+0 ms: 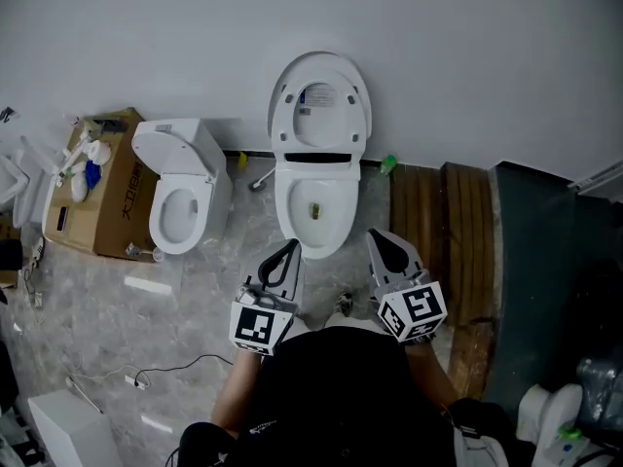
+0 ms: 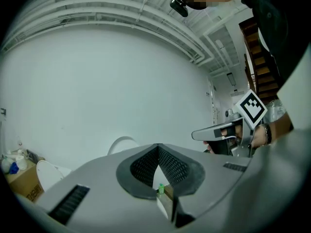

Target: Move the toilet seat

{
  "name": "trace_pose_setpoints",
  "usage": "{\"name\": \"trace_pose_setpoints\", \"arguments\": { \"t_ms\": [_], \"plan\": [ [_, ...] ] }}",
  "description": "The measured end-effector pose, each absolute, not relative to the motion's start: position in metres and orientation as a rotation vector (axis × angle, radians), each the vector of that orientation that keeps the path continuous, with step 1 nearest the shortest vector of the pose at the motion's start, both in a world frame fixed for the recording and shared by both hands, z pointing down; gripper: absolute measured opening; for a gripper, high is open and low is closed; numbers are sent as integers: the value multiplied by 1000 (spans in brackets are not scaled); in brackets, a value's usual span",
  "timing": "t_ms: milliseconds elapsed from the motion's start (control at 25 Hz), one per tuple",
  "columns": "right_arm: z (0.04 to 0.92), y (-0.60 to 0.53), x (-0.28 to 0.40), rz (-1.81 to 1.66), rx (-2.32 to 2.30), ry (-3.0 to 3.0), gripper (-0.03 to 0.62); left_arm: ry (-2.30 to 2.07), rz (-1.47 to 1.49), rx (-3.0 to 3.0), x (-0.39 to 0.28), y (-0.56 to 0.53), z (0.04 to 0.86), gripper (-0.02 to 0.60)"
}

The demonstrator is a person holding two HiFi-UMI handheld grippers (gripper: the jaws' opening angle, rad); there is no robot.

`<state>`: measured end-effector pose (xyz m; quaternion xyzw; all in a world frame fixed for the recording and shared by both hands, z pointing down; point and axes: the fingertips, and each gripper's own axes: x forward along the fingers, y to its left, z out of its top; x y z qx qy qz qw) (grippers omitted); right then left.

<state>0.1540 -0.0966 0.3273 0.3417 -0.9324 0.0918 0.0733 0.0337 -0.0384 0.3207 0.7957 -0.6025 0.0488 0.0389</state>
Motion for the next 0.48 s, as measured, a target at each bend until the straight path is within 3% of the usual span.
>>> {"name": "trace_pose_setpoints", "arguments": {
  "t_ms": [480],
  "plan": [
    [325,-42,76,278,1080,-2783,12,-1782,73,2457,-42,2,319,8]
  ]
}}
